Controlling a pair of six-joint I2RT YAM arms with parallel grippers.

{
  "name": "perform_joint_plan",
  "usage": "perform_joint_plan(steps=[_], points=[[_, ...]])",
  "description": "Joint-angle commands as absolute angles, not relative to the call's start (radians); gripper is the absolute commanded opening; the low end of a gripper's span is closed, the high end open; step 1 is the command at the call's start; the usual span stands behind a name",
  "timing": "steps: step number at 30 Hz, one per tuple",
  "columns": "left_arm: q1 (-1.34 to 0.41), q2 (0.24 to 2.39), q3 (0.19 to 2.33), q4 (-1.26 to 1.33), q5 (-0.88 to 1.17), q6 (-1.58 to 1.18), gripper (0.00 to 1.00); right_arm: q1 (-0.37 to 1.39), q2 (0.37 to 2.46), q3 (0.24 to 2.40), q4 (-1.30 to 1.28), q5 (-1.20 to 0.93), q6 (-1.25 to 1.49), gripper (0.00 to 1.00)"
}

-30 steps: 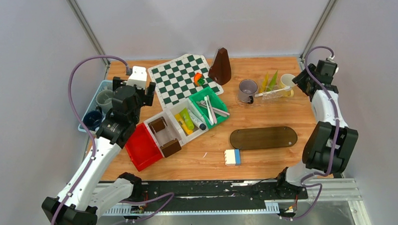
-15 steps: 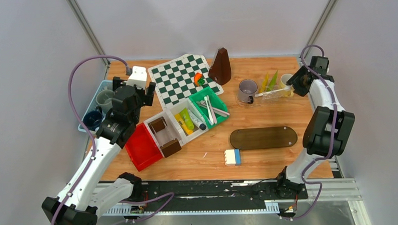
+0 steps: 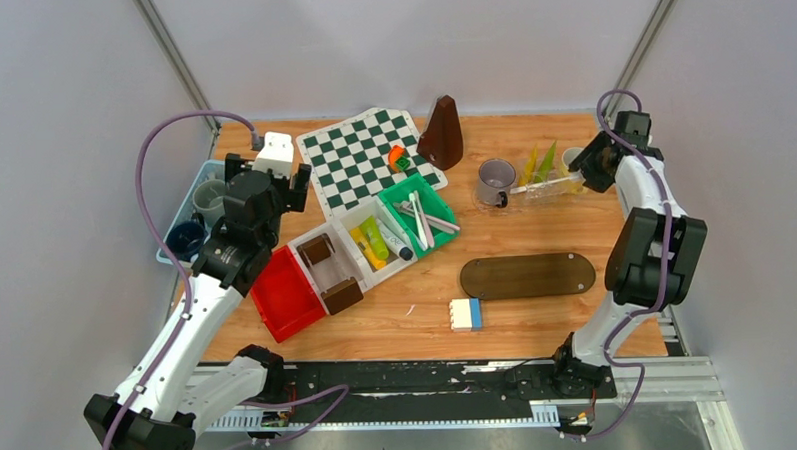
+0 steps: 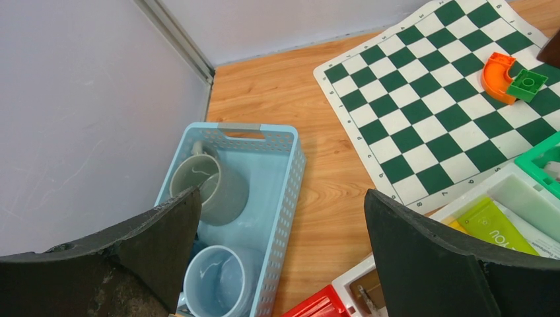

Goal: Prepare toiletry sets of a toothbrush and toothpaste on the tray
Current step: Place the toothbrush in the toothpaste holder.

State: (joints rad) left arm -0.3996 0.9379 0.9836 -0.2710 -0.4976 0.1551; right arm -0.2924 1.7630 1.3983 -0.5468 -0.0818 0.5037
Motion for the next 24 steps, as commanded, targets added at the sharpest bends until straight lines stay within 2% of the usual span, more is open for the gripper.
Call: perform_joint_plan(steps=[1, 11, 24], points=[[-0.391, 0.934, 0.985, -0.239, -0.492, 0.141, 1.0, -0.29, 1.785, 1.441, -0.547, -0.061, 0.516, 0.48], [-0.389, 0.933, 0.983, -0.239, -0.492, 0.142, 1.0, -0.289, 1.778, 1.435, -0.539, -0.06, 0.524, 0.38], [-0.386, 0.931, 0.983, -0.237, -0.492, 0.143, 1.0, -0.286, 1.706, 1.421, -0.523, -0.027, 0.522, 0.1]])
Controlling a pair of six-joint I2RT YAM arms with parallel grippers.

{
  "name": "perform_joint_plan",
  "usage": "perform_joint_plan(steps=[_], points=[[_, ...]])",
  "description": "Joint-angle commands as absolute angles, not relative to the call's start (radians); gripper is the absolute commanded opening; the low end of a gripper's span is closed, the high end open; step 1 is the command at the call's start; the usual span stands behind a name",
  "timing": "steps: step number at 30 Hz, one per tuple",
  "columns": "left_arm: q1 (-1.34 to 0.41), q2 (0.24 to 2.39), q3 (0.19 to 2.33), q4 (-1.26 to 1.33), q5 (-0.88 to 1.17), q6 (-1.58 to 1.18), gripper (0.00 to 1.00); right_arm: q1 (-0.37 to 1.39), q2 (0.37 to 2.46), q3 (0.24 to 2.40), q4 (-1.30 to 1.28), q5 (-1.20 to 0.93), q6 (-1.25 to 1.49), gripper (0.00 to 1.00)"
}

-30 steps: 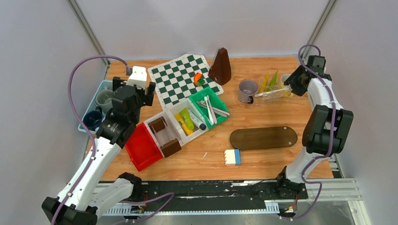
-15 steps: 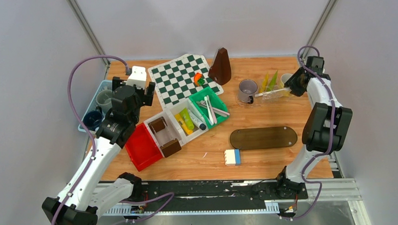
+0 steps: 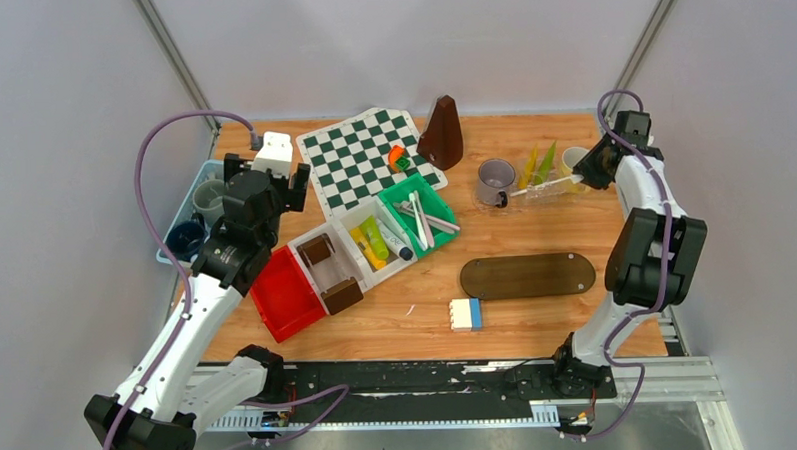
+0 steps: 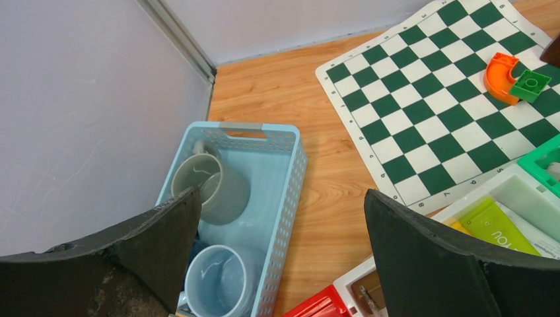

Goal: Prepare toiletry sets of a toothbrush and toothpaste on the tray
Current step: Place the toothbrush in the toothpaste holder.

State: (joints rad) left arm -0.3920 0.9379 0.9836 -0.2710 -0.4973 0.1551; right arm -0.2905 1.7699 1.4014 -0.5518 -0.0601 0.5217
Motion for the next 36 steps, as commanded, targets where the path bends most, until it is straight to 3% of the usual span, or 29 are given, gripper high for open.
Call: perform_joint_plan(steps=[1, 7, 36], points=[[-0.386, 0.93, 0.983, -0.238, -0.492, 0.143, 1.0, -0.287, 1.702, 1.419, -0.522, -0.025, 0.521, 0.08], [-0.384, 0.929, 0.982, -0.236, -0.494, 0.142, 1.0, -0.286, 1.673, 1.392, -0.502, -0.002, 0.515, 0.0], [-0.382, 0.928, 0.982, -0.235, -0.49, 0.139, 1.0, -0.226, 1.409, 1.03, -0.097, 0.228, 0.531, 0.0]])
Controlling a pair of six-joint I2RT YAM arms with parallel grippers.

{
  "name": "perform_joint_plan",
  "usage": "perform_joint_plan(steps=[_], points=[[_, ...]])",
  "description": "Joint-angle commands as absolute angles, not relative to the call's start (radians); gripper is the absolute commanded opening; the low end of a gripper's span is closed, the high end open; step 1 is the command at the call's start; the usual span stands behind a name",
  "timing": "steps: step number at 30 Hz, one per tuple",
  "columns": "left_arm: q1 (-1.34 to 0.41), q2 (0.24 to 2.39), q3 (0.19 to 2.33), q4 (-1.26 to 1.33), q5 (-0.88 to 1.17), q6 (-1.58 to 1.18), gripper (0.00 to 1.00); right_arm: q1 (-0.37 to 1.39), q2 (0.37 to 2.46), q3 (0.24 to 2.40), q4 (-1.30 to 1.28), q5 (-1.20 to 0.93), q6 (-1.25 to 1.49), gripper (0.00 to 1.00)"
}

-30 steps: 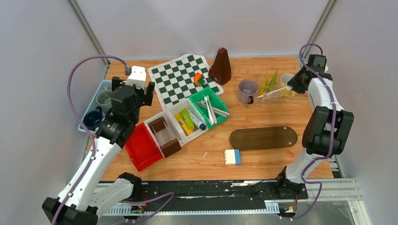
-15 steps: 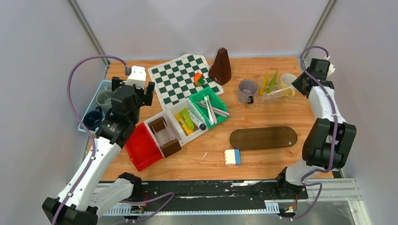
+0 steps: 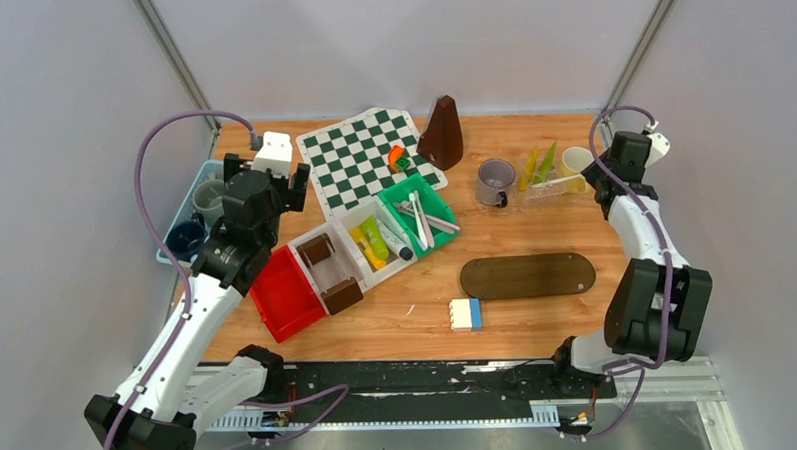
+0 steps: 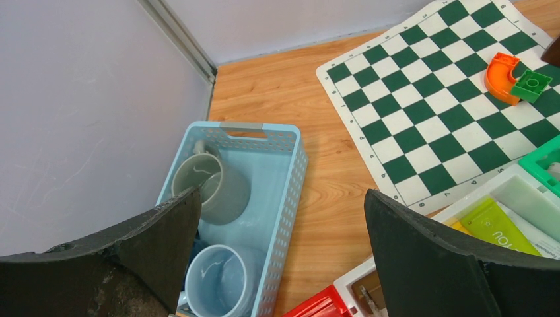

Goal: Prepare toiletry sets of a toothbrush and toothpaste on the tray
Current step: Place the toothbrush in the toothpaste holder.

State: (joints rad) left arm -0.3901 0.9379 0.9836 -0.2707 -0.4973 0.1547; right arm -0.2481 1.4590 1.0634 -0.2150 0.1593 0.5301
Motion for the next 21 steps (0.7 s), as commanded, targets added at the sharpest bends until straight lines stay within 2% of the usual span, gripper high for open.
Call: perform_joint_plan(steps=[1, 18, 21], points=[[-0.382, 0.928, 0.982, -0.235, -0.49, 0.138, 1.0, -0.22, 1.403, 1.021, -0.081, 0.24, 0.53, 0.0], [-0.38, 0.927, 0.98, -0.234, -0.487, 0.139, 1.0, -0.16, 1.376, 0.885, 0.102, 0.3, 0.512, 0.0], [-0.38, 0.925, 0.98, -0.234, -0.488, 0.139, 1.0, -0.157, 1.374, 0.868, 0.112, 0.298, 0.512, 0.03]])
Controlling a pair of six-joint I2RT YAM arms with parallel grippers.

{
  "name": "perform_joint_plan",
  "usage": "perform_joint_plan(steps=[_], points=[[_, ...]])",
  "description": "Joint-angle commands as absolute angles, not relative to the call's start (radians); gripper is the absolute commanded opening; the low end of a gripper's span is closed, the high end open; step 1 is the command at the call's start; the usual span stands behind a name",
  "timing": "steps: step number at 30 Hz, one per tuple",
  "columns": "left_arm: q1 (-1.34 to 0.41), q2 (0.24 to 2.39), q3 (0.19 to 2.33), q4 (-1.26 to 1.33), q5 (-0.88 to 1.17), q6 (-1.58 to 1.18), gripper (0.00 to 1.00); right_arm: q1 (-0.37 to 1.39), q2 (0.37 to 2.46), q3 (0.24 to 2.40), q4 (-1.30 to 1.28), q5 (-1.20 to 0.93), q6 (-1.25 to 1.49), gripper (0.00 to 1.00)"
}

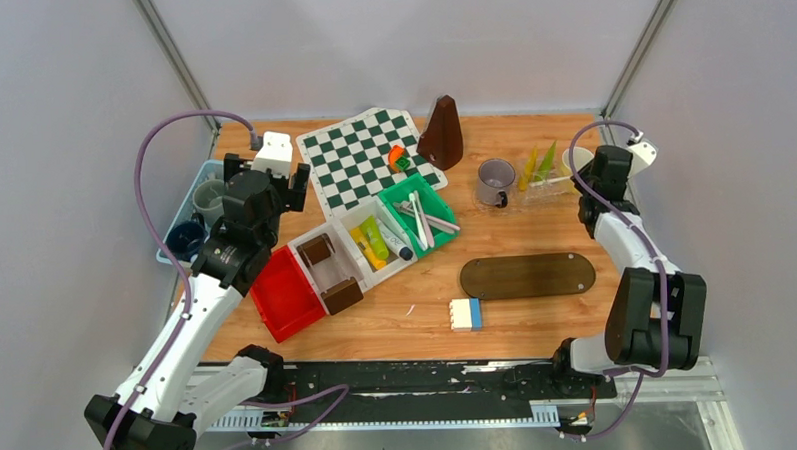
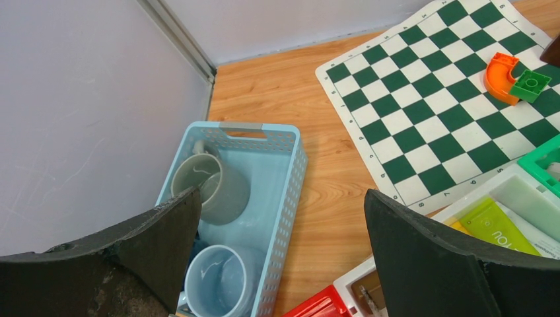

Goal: Prepare toiletry sets of a toothbrush and toothpaste on the tray
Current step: Place the toothbrush in the toothpaste holder.

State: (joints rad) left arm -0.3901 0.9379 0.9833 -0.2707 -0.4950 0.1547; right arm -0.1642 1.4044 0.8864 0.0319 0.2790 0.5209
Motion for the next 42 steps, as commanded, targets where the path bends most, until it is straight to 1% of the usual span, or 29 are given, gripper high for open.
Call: perform_joint_plan(steps=[1, 3, 6, 9, 13, 19, 21, 27, 32, 36, 39, 42], points=[[-0.38, 0.925, 0.98, -0.234, -0.487, 0.14, 1.0, -0.155, 1.372, 0.862, 0.115, 0.298, 0.514, 0.04], [-0.38, 0.925, 0.98, -0.234, -0.486, 0.14, 1.0, -0.151, 1.364, 0.849, 0.125, 0.302, 0.513, 0.08], [-0.38, 0.925, 0.98, -0.235, -0.488, 0.14, 1.0, -0.147, 1.351, 0.833, 0.137, 0.307, 0.512, 0.16], [-0.379, 0.925, 0.98, -0.235, -0.487, 0.141, 1.0, -0.145, 1.34, 0.83, 0.138, 0.306, 0.509, 0.28], [-0.379, 0.926, 0.98, -0.233, -0.487, 0.14, 1.0, -0.143, 1.319, 0.83, 0.131, 0.314, 0.501, 0.42], [-0.377, 0.925, 0.98, -0.234, -0.485, 0.139, 1.0, -0.143, 1.26, 0.841, 0.098, 0.327, 0.478, 0.6], [-0.376, 0.926, 0.98, -0.234, -0.482, 0.138, 1.0, -0.143, 1.235, 0.847, 0.075, 0.334, 0.472, 0.65], [-0.374, 0.927, 0.983, -0.236, -0.476, 0.134, 1.0, -0.126, 1.157, 0.889, -0.036, 0.295, 0.455, 0.71], [-0.373, 0.931, 0.985, -0.243, -0.472, 0.133, 1.0, -0.083, 1.153, 0.972, -0.191, 0.165, 0.442, 0.73], [-0.373, 0.935, 0.988, -0.246, -0.469, 0.131, 1.0, -0.01, 1.179, 1.04, -0.308, 0.089, 0.42, 0.74], [-0.373, 0.936, 0.992, -0.251, -0.465, 0.128, 1.0, 0.091, 1.206, 1.085, -0.373, 0.038, 0.404, 0.73], [-0.373, 0.936, 0.992, -0.253, -0.461, 0.124, 1.0, 0.201, 1.236, 1.118, -0.403, 0.042, 0.378, 0.71]])
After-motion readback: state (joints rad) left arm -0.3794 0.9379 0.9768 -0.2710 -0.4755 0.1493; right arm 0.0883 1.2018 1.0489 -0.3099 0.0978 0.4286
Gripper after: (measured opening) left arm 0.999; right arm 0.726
